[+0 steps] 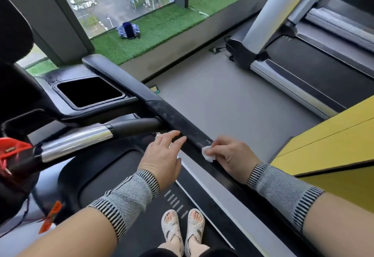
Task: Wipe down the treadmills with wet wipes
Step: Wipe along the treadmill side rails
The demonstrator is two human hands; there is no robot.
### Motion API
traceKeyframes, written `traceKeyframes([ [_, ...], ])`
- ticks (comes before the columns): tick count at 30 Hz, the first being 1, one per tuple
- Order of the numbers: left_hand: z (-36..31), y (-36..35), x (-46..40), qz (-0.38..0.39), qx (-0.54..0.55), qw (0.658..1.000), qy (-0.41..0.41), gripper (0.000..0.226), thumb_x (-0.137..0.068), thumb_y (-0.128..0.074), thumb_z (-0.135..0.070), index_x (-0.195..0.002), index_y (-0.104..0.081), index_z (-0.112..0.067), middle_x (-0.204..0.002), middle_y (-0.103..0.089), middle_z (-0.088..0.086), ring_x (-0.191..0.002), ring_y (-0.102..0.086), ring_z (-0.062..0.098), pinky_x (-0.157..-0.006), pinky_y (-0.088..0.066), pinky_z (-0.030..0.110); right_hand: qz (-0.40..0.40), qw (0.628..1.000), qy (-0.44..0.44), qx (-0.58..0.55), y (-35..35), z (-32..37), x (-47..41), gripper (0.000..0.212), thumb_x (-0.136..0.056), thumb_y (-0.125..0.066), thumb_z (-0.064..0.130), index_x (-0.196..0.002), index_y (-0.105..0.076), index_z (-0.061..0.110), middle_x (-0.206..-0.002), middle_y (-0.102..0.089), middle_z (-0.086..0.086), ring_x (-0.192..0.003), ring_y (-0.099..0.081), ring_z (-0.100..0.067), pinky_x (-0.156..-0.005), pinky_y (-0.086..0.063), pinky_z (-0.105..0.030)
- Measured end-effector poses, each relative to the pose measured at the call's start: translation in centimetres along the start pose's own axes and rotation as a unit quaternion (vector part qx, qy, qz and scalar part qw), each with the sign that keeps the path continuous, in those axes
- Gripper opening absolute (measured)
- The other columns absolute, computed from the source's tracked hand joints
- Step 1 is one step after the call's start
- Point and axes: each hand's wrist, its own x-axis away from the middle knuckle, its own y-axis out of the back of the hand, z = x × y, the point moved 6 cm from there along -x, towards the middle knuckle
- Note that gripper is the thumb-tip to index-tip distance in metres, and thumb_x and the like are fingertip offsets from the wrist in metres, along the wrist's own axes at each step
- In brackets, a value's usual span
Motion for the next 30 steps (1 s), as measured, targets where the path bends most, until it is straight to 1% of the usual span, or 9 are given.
traceKeyframes([
  [4,0.7,0.0,-0.1,-0.001,0.025,1.0,0.01,0.058,-0.077,-0.068,-0.017,-0.133,-0.054,-0.011,-0.142,-0.046,0.009,-0.125,-0.047,0.029,-0.097,-0.047,0.047,0.001,1.0,-0.024,0.007,0.2,0.5,-0.4,0.013,-0.077,-0.065,0.011,-0.074,-0.073,0.019,-0.078,-0.063,0.005,-0.067,-0.061,-0.013,-0.059,-0.052,-0.029],
  [7,0.8,-0.1,0.0,-0.009,0.033,0.999,-0.002,0.059,-0.07,-0.073,-0.012,-0.127,-0.058,-0.009,-0.136,-0.052,0.012,-0.118,-0.054,0.032,-0.09,-0.052,0.049,-0.011,1.0,-0.024,-0.004,-1.5,1.5,-3.8,0.017,-0.081,-0.058,0.015,-0.075,-0.074,0.016,-0.079,-0.063,0.001,-0.067,-0.062,-0.016,-0.059,-0.052,-0.028],
  [9,0.9,-0.3,0.1,-0.013,0.035,0.999,-0.002,0.059,-0.067,-0.074,-0.011,-0.124,-0.06,-0.008,-0.133,-0.054,0.012,-0.114,-0.057,0.033,-0.084,-0.054,0.05,-0.006,1.0,-0.01,-0.011,-0.8,0.8,-2.6,0.024,-0.083,-0.052,0.021,-0.078,-0.074,0.015,-0.082,-0.064,0.001,-0.071,-0.064,-0.017,-0.066,-0.052,-0.027],
  [12,0.8,-0.4,0.2,-0.023,0.036,0.999,-0.005,0.054,-0.07,-0.066,-0.016,-0.123,-0.06,-0.008,-0.133,-0.053,0.013,-0.112,-0.057,0.034,-0.081,-0.055,0.052,-0.008,1.0,-0.013,-0.002,0.3,0.2,-0.2,0.014,-0.081,-0.061,0.015,-0.081,-0.075,0.018,-0.084,-0.066,0.003,-0.073,-0.063,-0.013,-0.069,-0.049,-0.02],
  [16,0.3,-0.5,0.2,-0.039,0.05,0.998,0.016,0.058,-0.066,-0.07,-0.011,-0.122,-0.059,-0.006,-0.132,-0.053,0.016,-0.112,-0.057,0.036,-0.083,-0.053,0.054,0.019,0.999,-0.017,-0.023,-1.8,1.0,-4.9,0.012,-0.078,-0.064,0.008,-0.08,-0.075,0.014,-0.082,-0.065,0.0,-0.07,-0.062,-0.017,-0.066,-0.048,-0.026],
  [18,-0.1,-0.3,0.3,-0.044,0.061,0.997,0.029,0.058,-0.065,-0.073,-0.007,-0.121,-0.06,-0.005,-0.132,-0.054,0.016,-0.111,-0.058,0.036,-0.086,-0.052,0.053,0.039,0.999,-0.001,-0.029,-1.5,0.3,-4.2,0.013,-0.08,-0.063,0.008,-0.082,-0.075,0.014,-0.084,-0.065,-0.001,-0.073,-0.063,-0.017,-0.069,-0.049,-0.025],
  [22,-0.2,-0.2,0.1,-0.049,0.058,0.996,0.043,0.054,-0.066,-0.072,-0.005,-0.119,-0.061,-0.005,-0.131,-0.055,0.016,-0.11,-0.059,0.035,-0.087,-0.053,0.051,0.049,0.998,0.006,-0.026,0.2,-0.6,-1.7,0.011,-0.081,-0.064,0.014,-0.082,-0.075,0.017,-0.085,-0.065,0.003,-0.074,-0.06,-0.009,-0.072,-0.042,-0.006],
  [27,-0.7,-0.5,0.3,-0.047,0.067,0.994,0.075,0.053,-0.069,-0.063,-0.008,-0.122,-0.059,-0.004,-0.134,-0.052,0.016,-0.114,-0.057,0.037,-0.087,-0.052,0.054,0.047,0.998,0.013,-0.037,-1.4,0.1,-5.1,0.014,-0.079,-0.06,0.009,-0.08,-0.074,0.011,-0.083,-0.065,-0.002,-0.072,-0.062,-0.018,-0.069,-0.047,-0.023],
  [30,-0.9,-0.6,0.5,-0.037,0.06,0.994,0.08,0.054,-0.07,-0.058,-0.012,-0.123,-0.059,-0.004,-0.136,-0.052,0.016,-0.114,-0.057,0.037,-0.086,-0.052,0.054,0.062,0.997,0.017,-0.042,0.5,-1.6,-1.3,0.012,-0.08,-0.063,0.01,-0.083,-0.074,0.015,-0.084,-0.066,0.001,-0.071,-0.064,-0.017,-0.069,-0.047,-0.019],
])
